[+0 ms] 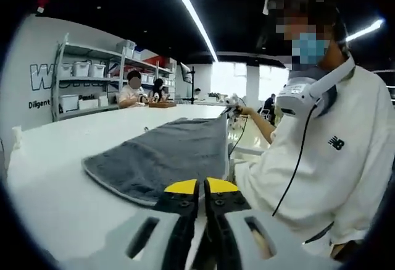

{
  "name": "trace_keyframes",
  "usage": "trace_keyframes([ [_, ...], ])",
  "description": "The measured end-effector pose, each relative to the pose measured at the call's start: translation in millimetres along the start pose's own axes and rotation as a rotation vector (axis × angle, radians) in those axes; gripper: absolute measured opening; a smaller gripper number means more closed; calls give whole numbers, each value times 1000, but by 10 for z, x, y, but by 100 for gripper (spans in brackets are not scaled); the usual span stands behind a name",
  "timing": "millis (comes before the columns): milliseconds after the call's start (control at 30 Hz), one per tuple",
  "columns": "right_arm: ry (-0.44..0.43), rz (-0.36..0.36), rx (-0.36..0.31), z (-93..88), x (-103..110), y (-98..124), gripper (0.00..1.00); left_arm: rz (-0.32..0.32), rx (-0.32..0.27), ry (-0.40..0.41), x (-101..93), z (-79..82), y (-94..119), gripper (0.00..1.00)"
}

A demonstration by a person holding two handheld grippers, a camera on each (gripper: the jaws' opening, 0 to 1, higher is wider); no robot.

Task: Open the folded towel by lifting each exposed corner and separating the folded layers until the towel lies flat within the target outline without major curled edges

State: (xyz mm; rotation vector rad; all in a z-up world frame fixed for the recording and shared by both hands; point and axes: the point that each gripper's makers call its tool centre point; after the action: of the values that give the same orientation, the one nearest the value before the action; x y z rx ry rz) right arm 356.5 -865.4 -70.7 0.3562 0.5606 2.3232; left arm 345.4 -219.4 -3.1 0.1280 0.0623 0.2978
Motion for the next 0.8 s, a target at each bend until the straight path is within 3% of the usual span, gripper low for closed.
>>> trace_keyframes([
  [67, -38, -24, -24, -5, -47, 59, 22, 8, -11, -11, 16, 37, -12, 3],
  [100, -64, -35, -2, -83, -77, 94, 27, 9, -10, -15, 18, 47, -33, 3],
  [167, -102, -71, 38, -220, -140, 153, 34, 2, 0, -27, 27, 54, -102, 2],
  [233, -102, -61, 9, -209, -135, 204, 37, 3, 3, -34, 60, 80, -175, 2],
  [300, -92, -52, -65, -86, -131, 240, 37, 12, 5, -44, 118, 118, -254, 1],
  [333, -80, -73, -69, -51, -149, 254, 36, 15, 11, -40, 145, 130, -287, 1],
  [367, -14, -132, -53, 34, -231, 269, 36, 25, 22, -27, 200, 154, -336, 1],
  [433, 37, -148, -138, 341, -239, 267, 39, 35, 16, -46, 261, 260, -399, 1],
  [533, 115, -199, -105, 547, -168, 214, 39, 63, -6, -70, 350, 451, -456, 1],
  [600, 143, -210, -121, 703, -83, 181, 40, 87, -17, -71, 428, 556, -489, 1],
  [800, 226, -127, -255, 1146, 169, 195, 33, 128, -60, -46, 620, 702, -677, 2],
])
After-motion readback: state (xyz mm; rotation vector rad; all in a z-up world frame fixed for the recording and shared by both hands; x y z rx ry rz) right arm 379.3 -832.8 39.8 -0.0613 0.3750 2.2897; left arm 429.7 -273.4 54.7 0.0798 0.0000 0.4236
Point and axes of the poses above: the point that each gripper's makers call its tool centre point, and the gripper's own axes: y roughly backward along the fingers, x roughly to its left, z roughly out of its top, and after that the axes turned 3 degrees about z, right-handed
